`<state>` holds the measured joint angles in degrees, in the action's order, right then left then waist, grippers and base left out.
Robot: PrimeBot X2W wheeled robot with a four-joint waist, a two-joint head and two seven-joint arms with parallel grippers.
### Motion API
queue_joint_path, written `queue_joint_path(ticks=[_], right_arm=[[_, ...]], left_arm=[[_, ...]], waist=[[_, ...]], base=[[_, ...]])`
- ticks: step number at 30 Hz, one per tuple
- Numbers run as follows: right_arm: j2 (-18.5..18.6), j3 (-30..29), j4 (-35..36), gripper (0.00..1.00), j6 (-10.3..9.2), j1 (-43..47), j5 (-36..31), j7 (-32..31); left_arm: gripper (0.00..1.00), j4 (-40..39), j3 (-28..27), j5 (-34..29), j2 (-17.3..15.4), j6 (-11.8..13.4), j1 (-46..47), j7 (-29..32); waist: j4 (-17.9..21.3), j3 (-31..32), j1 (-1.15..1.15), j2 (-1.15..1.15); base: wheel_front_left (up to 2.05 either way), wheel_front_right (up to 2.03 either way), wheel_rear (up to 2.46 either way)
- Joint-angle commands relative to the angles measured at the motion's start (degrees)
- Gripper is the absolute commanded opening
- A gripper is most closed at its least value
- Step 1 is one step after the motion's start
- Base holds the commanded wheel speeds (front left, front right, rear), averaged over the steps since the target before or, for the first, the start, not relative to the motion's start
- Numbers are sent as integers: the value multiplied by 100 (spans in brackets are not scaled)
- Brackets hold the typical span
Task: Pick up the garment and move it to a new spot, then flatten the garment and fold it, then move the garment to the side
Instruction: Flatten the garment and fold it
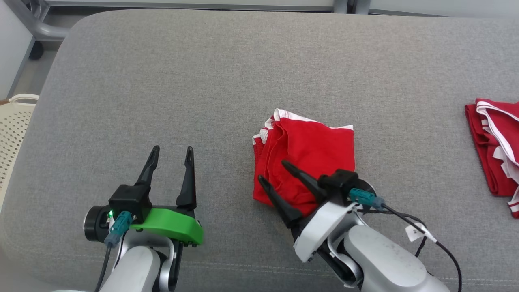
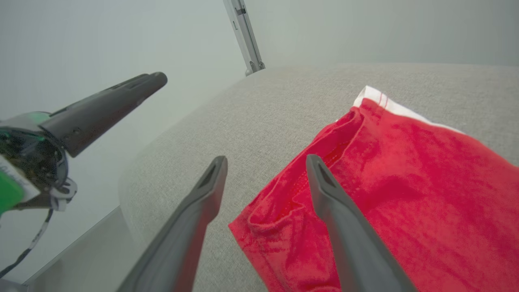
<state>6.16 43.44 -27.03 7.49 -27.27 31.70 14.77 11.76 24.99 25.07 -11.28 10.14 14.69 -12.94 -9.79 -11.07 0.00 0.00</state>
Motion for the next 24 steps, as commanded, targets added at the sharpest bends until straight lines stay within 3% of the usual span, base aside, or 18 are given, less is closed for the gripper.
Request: queue_joint_path(ticks=[1,7,12,17,24], right_arm=[[100,-165,252,100,0,135,-61,40],[282,-1387,1502,100,0,875,-605,32],[244,-2201,2002,100,0,1370,-980,33],[146,-3118,2241,100,0,1870,-1313,34],[107,-3770,2213,100,0,2399,-1572,32]], left_arm=[[100,16,-31,-33,-62,49,59,-41],[100,-100,-134,-138,-239,127,-27,-123],[100,-181,-197,-229,-346,212,-151,-156],[100,-301,-217,-291,-418,270,-328,-181],[100,-341,-191,-329,-531,331,-622,-194]], waist=[[56,35,0,0],[243,162,0,0],[357,280,0,0],[437,459,0,0],[515,719,0,0]], base=[[0,0,0],[0,0,0],[0,0,0],[0,0,0],[0,0,0]])
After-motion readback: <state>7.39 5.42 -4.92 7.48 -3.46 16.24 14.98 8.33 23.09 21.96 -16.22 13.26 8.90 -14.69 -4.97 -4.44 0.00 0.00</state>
